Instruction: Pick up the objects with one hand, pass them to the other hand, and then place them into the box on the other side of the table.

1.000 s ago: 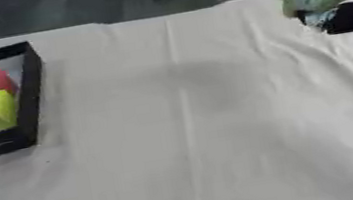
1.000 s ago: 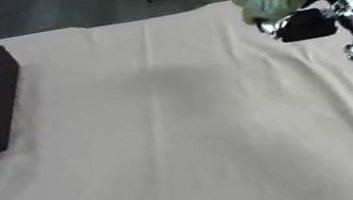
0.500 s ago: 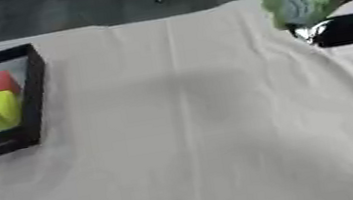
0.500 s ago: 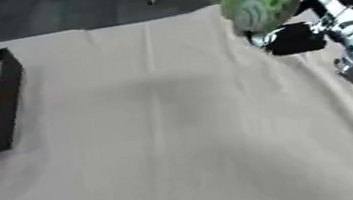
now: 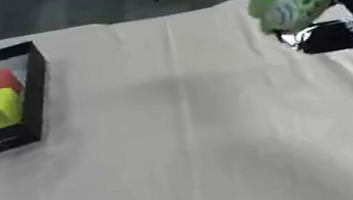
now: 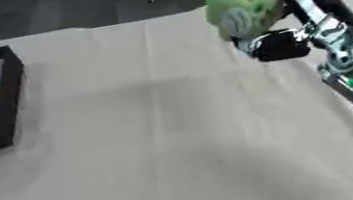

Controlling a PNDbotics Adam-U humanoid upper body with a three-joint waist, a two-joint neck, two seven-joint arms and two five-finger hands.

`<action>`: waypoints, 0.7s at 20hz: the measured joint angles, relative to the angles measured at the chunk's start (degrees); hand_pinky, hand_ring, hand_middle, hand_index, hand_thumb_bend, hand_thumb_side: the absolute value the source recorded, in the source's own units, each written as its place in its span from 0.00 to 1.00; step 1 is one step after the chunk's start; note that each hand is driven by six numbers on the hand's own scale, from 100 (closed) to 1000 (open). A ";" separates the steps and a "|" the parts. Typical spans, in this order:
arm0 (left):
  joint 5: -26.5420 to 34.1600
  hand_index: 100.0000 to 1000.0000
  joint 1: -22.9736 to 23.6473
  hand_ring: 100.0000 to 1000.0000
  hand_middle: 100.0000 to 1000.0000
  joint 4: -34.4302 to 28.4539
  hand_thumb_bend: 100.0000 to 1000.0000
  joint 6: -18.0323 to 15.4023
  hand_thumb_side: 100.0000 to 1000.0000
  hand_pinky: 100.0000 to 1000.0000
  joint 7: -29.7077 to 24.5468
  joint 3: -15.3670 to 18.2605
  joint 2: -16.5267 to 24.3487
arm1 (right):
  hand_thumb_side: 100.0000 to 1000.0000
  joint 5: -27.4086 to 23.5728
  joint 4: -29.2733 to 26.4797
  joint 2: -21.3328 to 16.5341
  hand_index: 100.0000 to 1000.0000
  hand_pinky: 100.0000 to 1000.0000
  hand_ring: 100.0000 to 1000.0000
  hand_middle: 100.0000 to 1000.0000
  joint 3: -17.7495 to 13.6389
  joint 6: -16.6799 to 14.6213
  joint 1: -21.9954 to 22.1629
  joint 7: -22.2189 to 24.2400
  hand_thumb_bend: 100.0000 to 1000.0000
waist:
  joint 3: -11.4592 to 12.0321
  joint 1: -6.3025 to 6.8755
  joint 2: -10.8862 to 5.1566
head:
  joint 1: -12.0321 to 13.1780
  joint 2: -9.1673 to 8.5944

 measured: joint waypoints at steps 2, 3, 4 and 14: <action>-0.52 0.70 -1.27 0.65 0.60 0.00 0.00 -0.05 0.22 0.80 -1.18 -0.49 0.21 | 0.00 0.39 0.00 0.72 0.36 0.66 0.68 0.52 0.57 0.17 -0.36 0.17 0.28 | 0.01 0.00 -0.14 | 0.20 0.15; -0.76 0.70 -1.97 0.65 0.60 0.00 0.00 -0.03 0.22 0.80 -1.82 -0.77 0.33 | 0.00 0.45 0.00 1.06 0.36 0.66 0.68 0.52 0.86 0.28 -0.42 0.28 0.28 | 0.05 0.00 -0.29 | 0.29 0.17; -0.96 0.70 -2.71 0.65 0.60 -0.01 0.00 0.03 0.22 0.80 -2.47 -1.05 0.51 | 0.00 0.48 0.00 1.36 0.36 0.66 0.68 0.52 1.18 0.36 -0.57 0.37 0.28 | 0.08 0.00 -0.51 | 0.40 0.25; -1.86 0.70 -8.38 0.66 0.61 -0.10 0.00 3.87 0.21 0.80 -9.93 -4.69 0.53 | 0.00 1.45 0.00 4.24 0.36 0.66 0.68 0.53 4.70 1.81 -1.70 1.18 0.28 | 0.87 0.00 -1.08 | 0.44 1.00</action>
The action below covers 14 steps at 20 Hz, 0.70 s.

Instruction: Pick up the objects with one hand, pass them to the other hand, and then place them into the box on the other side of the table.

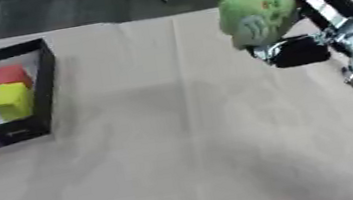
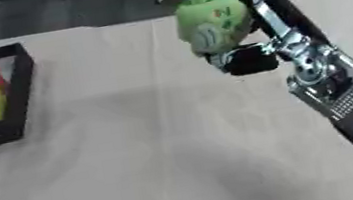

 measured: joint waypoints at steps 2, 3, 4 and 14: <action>-0.29 0.70 -0.37 0.66 0.61 -0.04 0.00 0.64 0.21 0.80 -0.96 -0.25 -0.01 | 0.00 0.24 0.01 0.24 0.36 0.66 0.68 0.53 0.24 0.20 -0.12 -0.09 0.28 | 0.08 0.00 0.00 | -0.03 0.09; -0.33 0.72 -0.50 0.64 0.60 -0.05 0.00 0.84 0.22 0.80 -1.30 -0.32 -0.01 | 0.00 0.34 0.01 0.37 0.36 0.66 0.68 0.53 0.39 0.21 -0.14 -0.09 0.28 | 0.06 0.00 -0.02 | -0.02 0.10; -0.30 0.72 -0.87 0.62 0.58 -0.06 0.00 1.10 0.23 0.79 -1.70 -0.67 -0.01 | 0.00 0.37 0.01 0.55 0.36 0.66 0.68 0.53 0.77 0.24 -0.33 -0.03 0.28 | -0.17 0.00 -0.08 | 0.04 0.11; 3.96 0.81 -9.62 0.71 0.69 -0.22 0.00 8.41 0.36 0.81 -9.46 -12.65 -2.72 | 0.00 1.50 0.48 3.47 0.36 0.65 0.67 0.53 4.28 0.71 -1.95 0.48 0.28 | 0.18 0.00 -0.21 | 0.24 0.16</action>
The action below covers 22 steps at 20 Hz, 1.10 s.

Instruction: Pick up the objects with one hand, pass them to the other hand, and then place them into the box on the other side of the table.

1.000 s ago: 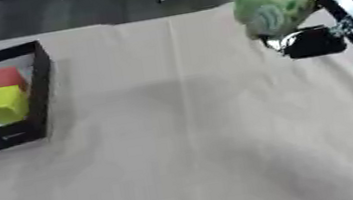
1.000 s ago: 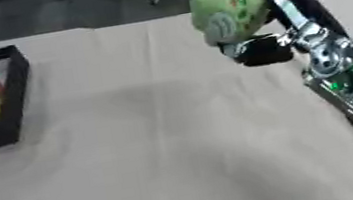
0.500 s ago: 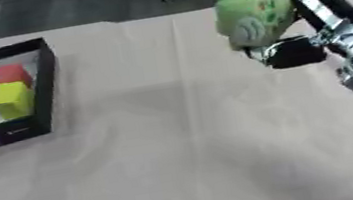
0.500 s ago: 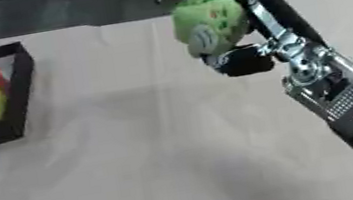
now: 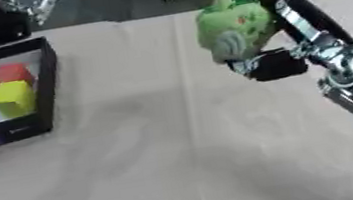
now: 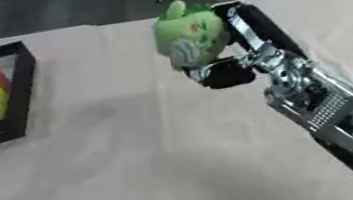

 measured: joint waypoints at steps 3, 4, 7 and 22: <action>-0.29 0.82 -2.25 0.72 0.71 0.00 0.00 2.60 0.39 0.81 -2.63 -4.28 -1.64 | 0.00 0.02 0.14 0.54 0.36 0.65 0.67 0.53 0.48 0.24 -0.45 -0.29 0.28 | 0.45 0.03 0.00 | -0.33 0.01; -0.61 0.82 -2.92 0.72 0.71 0.00 0.00 3.38 0.39 0.81 -3.47 -5.53 -2.23 | 0.00 0.02 0.17 0.68 0.36 0.65 0.67 0.53 0.61 0.35 -0.64 -0.42 0.28 | 0.62 0.08 0.00 | -0.46 0.01; -1.91 0.82 -4.23 0.73 0.71 0.00 0.00 5.11 0.42 0.82 -6.17 -7.93 -3.74 | 0.00 0.18 0.18 1.03 0.36 0.65 0.67 0.53 1.16 0.62 -1.06 -0.97 0.28 | 0.93 0.18 0.00 | -0.87 0.01; -11.83 0.84 -7.47 0.75 0.74 0.00 0.09 8.13 0.42 0.83 -19.58 -10.48 -7.98 | 0.00 1.47 -0.15 2.96 0.36 0.65 0.67 0.53 3.61 0.18 -2.24 -0.17 0.28 | 2.09 0.18 0.00 | -1.83 0.96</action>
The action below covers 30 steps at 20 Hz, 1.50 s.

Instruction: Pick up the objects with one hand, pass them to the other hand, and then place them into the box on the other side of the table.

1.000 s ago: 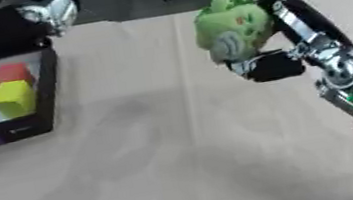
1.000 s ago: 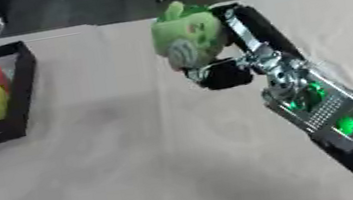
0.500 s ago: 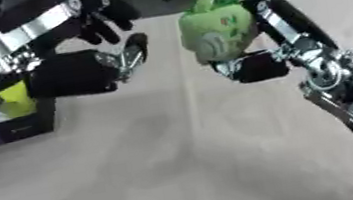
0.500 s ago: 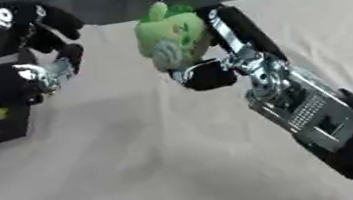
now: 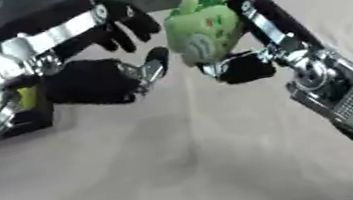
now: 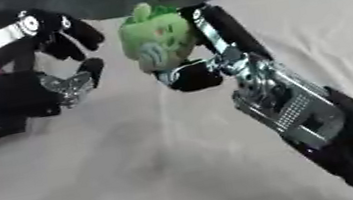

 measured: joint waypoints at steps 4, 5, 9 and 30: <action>-3.34 0.84 -0.06 0.75 0.74 0.00 0.09 0.10 0.42 0.83 -3.13 0.11 -0.43 | 0.00 0.42 -0.27 0.02 0.36 0.65 0.67 0.53 0.06 -0.26 -0.03 0.35 0.28 | 0.00 0.00 0.00 | 0.00 0.00; -4.16 0.88 -0.07 0.80 0.77 0.00 0.39 -0.01 0.42 0.85 -3.94 0.27 -0.48 | 0.00 0.49 -0.27 0.02 0.36 0.65 0.67 0.53 0.06 -0.27 -0.03 0.44 0.28 | 0.00 0.00 0.00 | 0.00 0.00; -7.38 0.89 -0.62 0.82 0.78 0.00 0.56 0.32 0.48 0.87 -5.09 0.78 -0.43 | 0.00 0.94 -0.27 0.04 0.36 0.65 0.67 0.53 0.55 -0.70 -0.03 0.88 0.28 | 0.01 0.13 0.00 | 0.01 -0.07; -15.78 0.89 2.04 0.83 0.77 0.00 0.52 2.32 0.49 0.89 -4.70 1.80 0.11 | 0.00 3.86 -0.28 1.07 0.36 0.66 0.66 0.52 2.62 -4.98 -0.70 1.05 0.27 | -0.09 0.17 0.08 | -1.41 -0.79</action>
